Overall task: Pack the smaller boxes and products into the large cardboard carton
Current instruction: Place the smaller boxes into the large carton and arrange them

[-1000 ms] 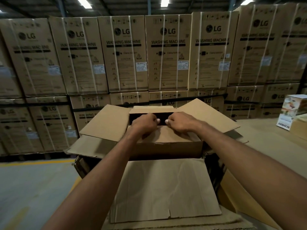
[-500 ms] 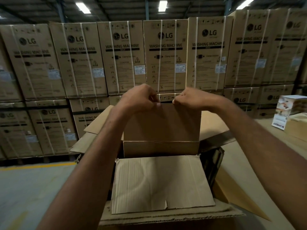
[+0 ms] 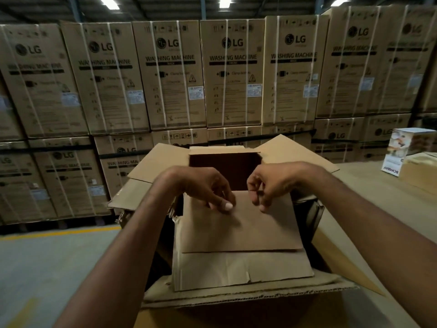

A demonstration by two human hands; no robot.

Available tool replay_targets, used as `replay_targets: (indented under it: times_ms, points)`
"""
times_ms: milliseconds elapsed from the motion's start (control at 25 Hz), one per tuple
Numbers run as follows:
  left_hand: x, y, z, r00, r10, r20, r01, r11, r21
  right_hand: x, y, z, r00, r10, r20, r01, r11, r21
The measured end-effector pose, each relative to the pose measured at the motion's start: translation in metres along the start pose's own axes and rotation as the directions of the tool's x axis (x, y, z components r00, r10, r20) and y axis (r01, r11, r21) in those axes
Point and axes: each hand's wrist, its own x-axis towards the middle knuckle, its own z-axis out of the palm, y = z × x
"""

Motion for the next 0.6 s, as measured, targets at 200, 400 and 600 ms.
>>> replay_targets:
  times_ms: [200, 400, 600]
  points:
    - [-0.001, -0.01, -0.016, 0.999, 0.05, 0.015, -0.049, 0.994, -0.101, 0.007, -0.009, -0.014, 0.999, 0.013, 0.041, -0.014, 1.0, 0.015]
    - [0.062, -0.028, -0.05, 0.987, -0.101, -0.124, 0.109, 0.992, 0.067, 0.077, -0.016, -0.036, 0.983, 0.036, -0.182, -0.039, 0.999, -0.012]
    - [0.132, -0.063, -0.053, 0.946, -0.223, -0.237, 0.27, 0.944, 0.188, 0.166, 0.005, -0.035, 0.988, 0.132, -0.078, -0.141, 0.983, -0.122]
